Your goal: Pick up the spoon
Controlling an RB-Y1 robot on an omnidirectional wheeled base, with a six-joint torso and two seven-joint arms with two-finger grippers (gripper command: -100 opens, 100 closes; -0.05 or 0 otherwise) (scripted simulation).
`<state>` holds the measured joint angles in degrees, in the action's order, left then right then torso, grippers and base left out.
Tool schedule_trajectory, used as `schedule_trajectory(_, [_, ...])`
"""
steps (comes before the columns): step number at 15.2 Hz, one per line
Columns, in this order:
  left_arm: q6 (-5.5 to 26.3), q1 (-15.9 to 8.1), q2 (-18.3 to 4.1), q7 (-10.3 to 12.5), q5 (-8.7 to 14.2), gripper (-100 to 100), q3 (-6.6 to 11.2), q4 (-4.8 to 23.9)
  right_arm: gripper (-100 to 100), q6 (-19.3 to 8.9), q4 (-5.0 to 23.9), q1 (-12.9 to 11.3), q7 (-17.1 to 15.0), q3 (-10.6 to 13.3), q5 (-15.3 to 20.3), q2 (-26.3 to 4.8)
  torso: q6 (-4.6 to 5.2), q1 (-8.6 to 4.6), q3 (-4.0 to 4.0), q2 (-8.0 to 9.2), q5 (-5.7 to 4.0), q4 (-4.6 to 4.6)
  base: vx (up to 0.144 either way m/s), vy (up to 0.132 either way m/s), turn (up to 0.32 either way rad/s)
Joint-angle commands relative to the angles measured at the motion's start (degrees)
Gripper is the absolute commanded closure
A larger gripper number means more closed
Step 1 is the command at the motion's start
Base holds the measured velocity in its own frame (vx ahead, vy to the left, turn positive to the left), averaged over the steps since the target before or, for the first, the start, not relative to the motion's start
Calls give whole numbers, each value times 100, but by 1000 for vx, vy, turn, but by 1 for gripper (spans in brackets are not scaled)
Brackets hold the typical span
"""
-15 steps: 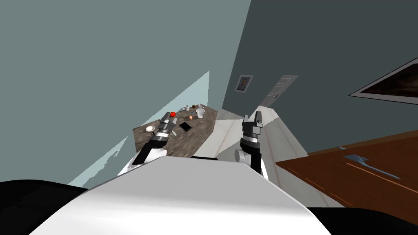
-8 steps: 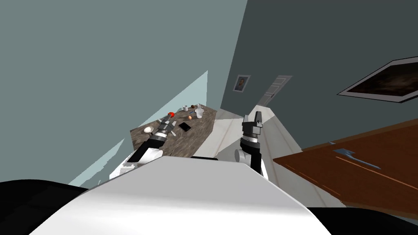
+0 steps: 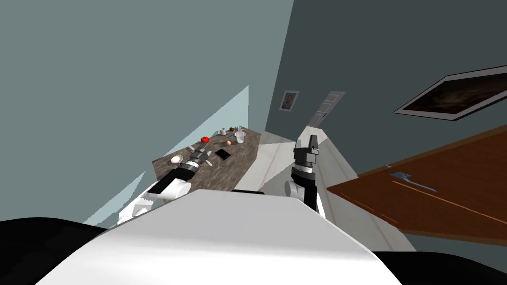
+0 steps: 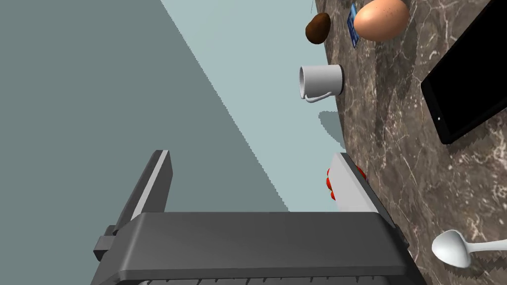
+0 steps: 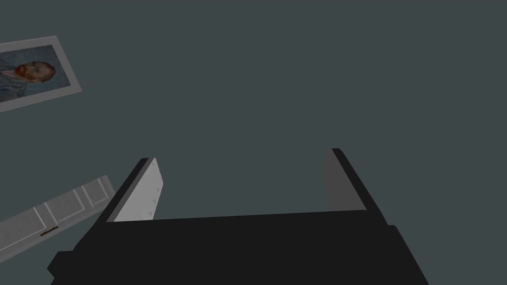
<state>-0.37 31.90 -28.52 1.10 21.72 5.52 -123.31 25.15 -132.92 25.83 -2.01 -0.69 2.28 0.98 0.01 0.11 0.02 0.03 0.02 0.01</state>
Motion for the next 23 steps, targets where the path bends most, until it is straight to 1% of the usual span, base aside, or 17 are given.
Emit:
schedule_trajectory(1, [286,33,-145,-28,117,-100,59,37,0,0,0,0,0,0,0,0,0,0,0,0,0,0,-9,19,-106])
schedule_trajectory(2, [312,33,-145,-28,117,-100,59,37,0,0,0,0,0,0,0,0,0,1,0,0,0,0,-7,17,-45])
schedule_trajectory(3, [510,74,-335,-64,278,-100,140,78,0,0,0,0,0,0,0,0,-1,0,0,-1,0,0,-12,16,-93])
schedule_trajectory(5, [638,74,-335,-64,278,-100,140,78,0,0,0,0,0,0,0,0,0,1,0,-1,0,0,-10,19,-77])
schedule_trajectory(6, [821,116,-523,-101,442,-100,222,120,0,0,0,0,0,0,0,0,-1,0,0,-1,0,0,-8,20,-116])
schedule_trajectory(8, [970,116,-523,-101,442,-100,222,120,0,0,0,0,0,0,0,0,0,2,-1,-1,0,0,-10,21,-68])
schedule_trajectory(9, [1182,159,-707,-139,608,-100,303,162,0,0,0,0,0,0,0,0,-1,0,-1,-2,1,0,-13,17,-87])
schedule_trajectory(10, [1305,159,-707,-139,608,-100,303,162,0,0,0,0,0,0,0,0,0,0,-1,-1,0,0,-11,20,-123])
schedule_trajectory(11, [1457,201,-888,-177,775,-100,384,205,0,0,0,0,0,0,0,0,1,0,-1,-1,0,0,-5,25,-156])
schedule_trajectory(13, [1643,201,-888,-177,775,-100,384,205,0,0,0,0,0,0,0,0,0,4,-1,-3,1,-1,-7,24,-79])
schedule_trajectory(14, [1793,244,-1065,-215,944,-100,464,248,0,0,0,0,0,0,0,0,-2,2,-1,-2,1,0,-9,16,-122])
schedule_trajectory(16, [1983,244,-1065,-215,944,-100,464,248,0,0,0,0,0,0,0,0,0,1,-1,-2,0,0,-7,18,-74])
schedule_trajectory(17, [2137,286,-1238,-253,1113,-100,543,291,0,0,0,1,0,0,0,0,-2,0,-2,-3,0,0,-5,14,-98])
schedule_trajectory(19, [2322,286,-1238,-253,1113,-100,543,291,0,0,0,0,0,0,0,0,0,-1,-2,-4,0,-1,-4,16,-78])
schedule_trajectory(20, [2484,328,-1406,-291,1282,-100,621,334,0,0,0,0,0,0,0,0,-1,-1,-3,-5,0,-1,-2,16,-117])
schedule_trajectory(22, [2660,328,-1406,-291,1282,-100,621,334,0,0,0,0,0,0,0,0,1,0,-3,-6,0,-1,-1,18,-89])
schedule_trajectory(23, [2827,369,-1569,-328,1449,-100,696,377,0,0,0,1,0,0,0,0,-2,-1,-3,-6,0,-1,2,15,-112])
